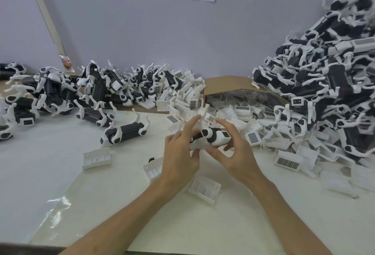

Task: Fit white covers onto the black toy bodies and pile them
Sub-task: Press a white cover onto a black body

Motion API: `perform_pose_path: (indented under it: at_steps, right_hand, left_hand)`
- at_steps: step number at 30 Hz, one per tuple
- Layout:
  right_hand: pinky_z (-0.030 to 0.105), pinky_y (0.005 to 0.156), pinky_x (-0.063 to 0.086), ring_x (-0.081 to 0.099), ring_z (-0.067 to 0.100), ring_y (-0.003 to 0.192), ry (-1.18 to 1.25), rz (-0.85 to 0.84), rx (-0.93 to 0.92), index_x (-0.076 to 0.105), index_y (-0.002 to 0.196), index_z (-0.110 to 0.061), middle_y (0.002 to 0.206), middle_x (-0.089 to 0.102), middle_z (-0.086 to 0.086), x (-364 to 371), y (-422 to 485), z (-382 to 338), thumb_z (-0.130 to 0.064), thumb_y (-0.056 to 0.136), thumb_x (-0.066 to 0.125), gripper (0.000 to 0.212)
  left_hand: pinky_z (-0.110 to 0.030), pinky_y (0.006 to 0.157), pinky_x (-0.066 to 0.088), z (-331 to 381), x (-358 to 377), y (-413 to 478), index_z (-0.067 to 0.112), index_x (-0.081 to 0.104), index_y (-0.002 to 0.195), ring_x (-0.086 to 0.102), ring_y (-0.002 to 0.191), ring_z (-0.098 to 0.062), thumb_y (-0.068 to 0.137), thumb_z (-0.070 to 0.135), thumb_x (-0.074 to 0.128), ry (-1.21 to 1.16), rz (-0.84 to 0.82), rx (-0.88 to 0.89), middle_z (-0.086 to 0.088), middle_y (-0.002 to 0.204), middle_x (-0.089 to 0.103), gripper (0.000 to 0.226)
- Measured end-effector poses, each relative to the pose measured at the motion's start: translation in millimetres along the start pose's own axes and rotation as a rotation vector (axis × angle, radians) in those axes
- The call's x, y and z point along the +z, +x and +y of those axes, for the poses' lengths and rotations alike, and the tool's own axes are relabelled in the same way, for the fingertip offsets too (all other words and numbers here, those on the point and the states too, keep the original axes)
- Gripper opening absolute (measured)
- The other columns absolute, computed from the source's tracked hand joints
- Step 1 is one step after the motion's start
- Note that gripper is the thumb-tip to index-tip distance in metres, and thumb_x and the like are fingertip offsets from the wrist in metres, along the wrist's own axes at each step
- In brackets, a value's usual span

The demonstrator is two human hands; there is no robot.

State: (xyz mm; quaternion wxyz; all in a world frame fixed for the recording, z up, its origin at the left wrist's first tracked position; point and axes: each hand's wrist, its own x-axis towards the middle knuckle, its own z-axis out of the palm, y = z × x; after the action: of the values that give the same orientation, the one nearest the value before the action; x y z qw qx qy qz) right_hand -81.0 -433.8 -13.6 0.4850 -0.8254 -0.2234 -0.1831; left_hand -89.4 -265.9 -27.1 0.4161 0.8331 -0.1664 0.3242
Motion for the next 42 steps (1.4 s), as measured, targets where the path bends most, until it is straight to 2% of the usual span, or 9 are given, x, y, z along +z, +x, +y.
perform_pose_path:
  at_steps: [4,14,21,25,27,29,33,38,42]
  right_hand:
    - [0.032,0.078,0.056,0.069,0.016,0.084,0.171,0.028,0.065,0.05,0.13,-0.042,0.1,0.07,-0.013,-2,-1,-3,-0.059,0.079,0.069,0.057]
    - [0.016,0.062,0.048,0.069,0.025,0.064,0.312,0.116,0.116,0.058,0.116,-0.026,0.086,0.071,-0.001,-7,2,-1,-0.05,0.078,0.063,0.045]
    - [0.036,0.078,0.049,0.063,0.011,0.092,0.353,0.142,0.248,0.068,0.106,-0.03,0.104,0.069,-0.004,-15,7,3,-0.056,0.086,0.051,0.037]
    - [0.026,0.077,0.052,0.066,0.015,0.097,0.511,0.036,0.261,0.072,0.108,-0.028,0.11,0.071,0.001,-23,10,-2,-0.046,0.093,0.047,0.034]
    - [0.021,0.067,0.048,0.063,0.012,0.091,0.543,-0.026,0.269,0.071,0.111,-0.026,0.108,0.071,-0.001,-26,11,-4,-0.037,0.092,0.053,0.029]
    - [0.023,0.063,0.046,0.061,0.012,0.083,0.573,-0.061,0.282,0.069,0.116,-0.024,0.1,0.069,0.0,-27,10,-2,-0.029,0.09,0.057,0.029]
    - [0.026,0.058,0.046,0.058,0.018,0.074,0.635,-0.149,0.322,0.068,0.122,-0.026,0.096,0.066,0.007,-27,9,0,-0.027,0.091,0.059,0.033]
    - [0.025,0.052,0.049,0.059,0.017,0.066,0.759,-0.072,0.401,0.071,0.113,-0.008,0.093,0.066,0.012,-29,11,-4,-0.026,0.089,0.066,0.03]
    - [0.026,0.057,0.056,0.066,0.019,0.07,0.783,0.168,0.489,0.072,0.102,-0.005,0.087,0.068,0.01,-50,21,-8,-0.027,0.082,0.07,0.03]
  left_hand:
    - [-0.024,0.09,0.028,3,-1,-2,0.03,0.033,0.148,0.065,0.096,-0.016,0.074,0.001,0.081,0.162,-0.021,0.169,0.009,0.109,0.073,0.093]
    - [-0.028,0.1,0.021,5,0,-1,0.023,0.046,0.142,0.064,0.107,-0.012,0.086,0.035,0.077,0.22,-0.041,0.077,0.014,0.112,0.072,0.065]
    - [-0.029,0.101,0.025,10,-4,-1,0.024,0.059,0.12,0.063,0.095,-0.011,0.085,0.049,0.066,0.134,0.043,0.105,0.012,0.094,0.071,0.044]
    - [-0.022,0.099,0.027,13,-6,-1,0.037,0.05,0.112,0.056,0.084,0.002,0.088,0.06,0.05,-0.04,0.051,-0.011,0.016,0.075,0.064,0.033]
    - [-0.023,0.091,0.039,12,-7,1,0.039,0.049,0.106,0.056,0.087,0.005,0.088,0.058,0.056,-0.181,0.014,-0.118,0.013,0.069,0.066,0.028]
    - [-0.02,0.065,0.049,14,-10,2,0.034,0.053,0.103,0.065,0.075,-0.004,0.09,0.048,0.063,-0.386,-0.001,-0.217,0.007,0.067,0.068,0.022]
    - [-0.02,0.039,0.043,17,-15,3,0.029,0.059,0.099,0.07,0.063,-0.011,0.088,0.042,0.056,-0.673,0.003,-0.419,-0.002,0.077,0.073,0.018]
    - [-0.018,0.065,0.046,9,-16,12,0.022,0.061,0.099,0.061,0.081,-0.013,0.105,0.036,0.044,-0.649,0.166,-0.479,-0.002,0.09,0.066,0.022]
    - [-0.028,0.073,0.041,2,-19,19,0.02,0.06,0.1,0.055,0.067,-0.005,0.108,0.027,0.037,-0.668,0.264,-0.532,0.0,0.081,0.066,0.025]
